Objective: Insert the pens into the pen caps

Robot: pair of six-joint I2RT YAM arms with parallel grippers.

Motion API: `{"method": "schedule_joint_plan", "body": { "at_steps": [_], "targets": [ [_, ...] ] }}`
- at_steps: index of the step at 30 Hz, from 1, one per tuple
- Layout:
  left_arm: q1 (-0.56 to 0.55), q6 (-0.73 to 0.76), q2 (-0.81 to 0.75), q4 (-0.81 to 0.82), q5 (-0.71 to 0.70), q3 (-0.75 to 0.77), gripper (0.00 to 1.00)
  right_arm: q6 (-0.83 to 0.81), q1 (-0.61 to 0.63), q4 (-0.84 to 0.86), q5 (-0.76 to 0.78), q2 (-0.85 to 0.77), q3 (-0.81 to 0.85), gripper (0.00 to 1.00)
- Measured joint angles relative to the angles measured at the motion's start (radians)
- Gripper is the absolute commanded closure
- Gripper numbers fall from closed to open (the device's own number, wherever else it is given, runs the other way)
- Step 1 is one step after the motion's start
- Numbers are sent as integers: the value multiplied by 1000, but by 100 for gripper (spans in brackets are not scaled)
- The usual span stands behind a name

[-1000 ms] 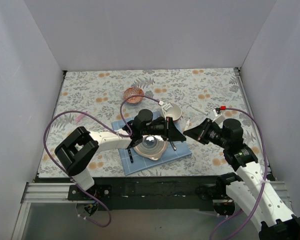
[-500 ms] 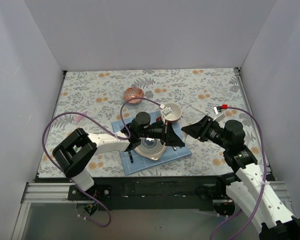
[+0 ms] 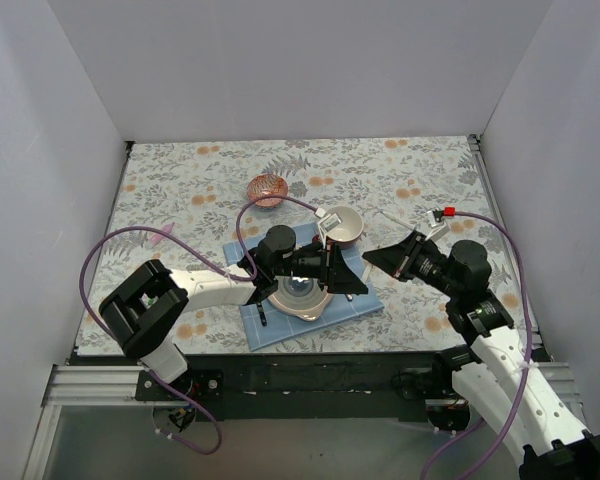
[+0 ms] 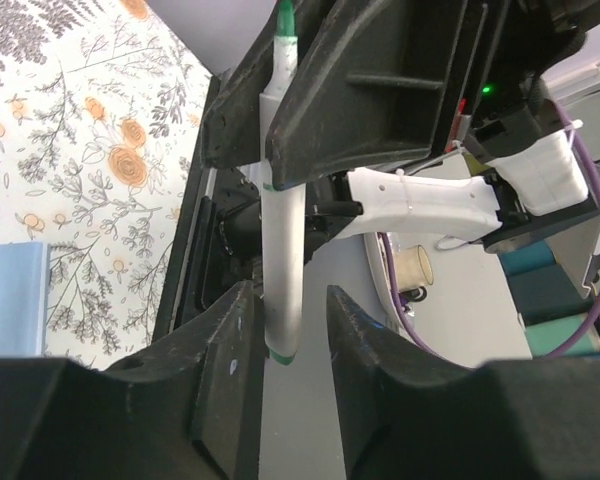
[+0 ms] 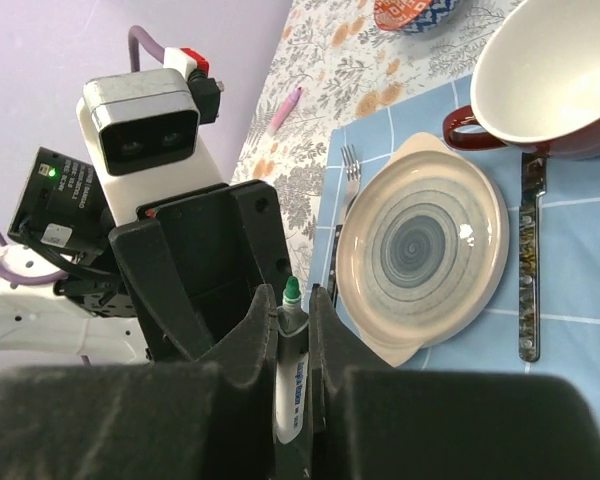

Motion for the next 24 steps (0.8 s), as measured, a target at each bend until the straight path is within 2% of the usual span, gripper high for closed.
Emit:
{"method": "schedule_joint_plan", "body": {
  "at_steps": [5, 8, 9, 12, 13, 15, 17, 20, 22, 24],
  "targets": [
    [0, -27, 12, 52, 24, 5, 65, 3, 0, 45, -19, -25, -30, 99],
    [0, -42, 37, 73, 35, 15, 71, 5, 0, 66, -30, -26, -47, 99],
    [0, -45, 43, 76, 39, 16, 74, 6, 0, 67, -35, -24, -51, 99],
    [0, -54, 60, 76, 47, 21, 96, 15, 0, 82, -48, -22, -64, 99],
    [0, -57, 67, 77, 50, 23, 100, 14, 0, 89, -50, -22, -66, 99],
    [1, -59, 75, 87, 56, 27, 100, 17, 0, 97, -53, -22, -71, 99],
    [1, -62, 79, 93, 60, 28, 100, 17, -1, 102, -56, -22, -74, 86],
    [2, -60, 79, 94, 63, 28, 100, 14, -1, 105, -59, -22, -74, 77],
    [2, -53, 79, 89, 62, 28, 100, 11, -1, 104, -61, -19, -74, 74],
    [2, -42, 78, 75, 60, 28, 100, 1, -1, 102, -61, -13, -73, 65]
  ]
}}
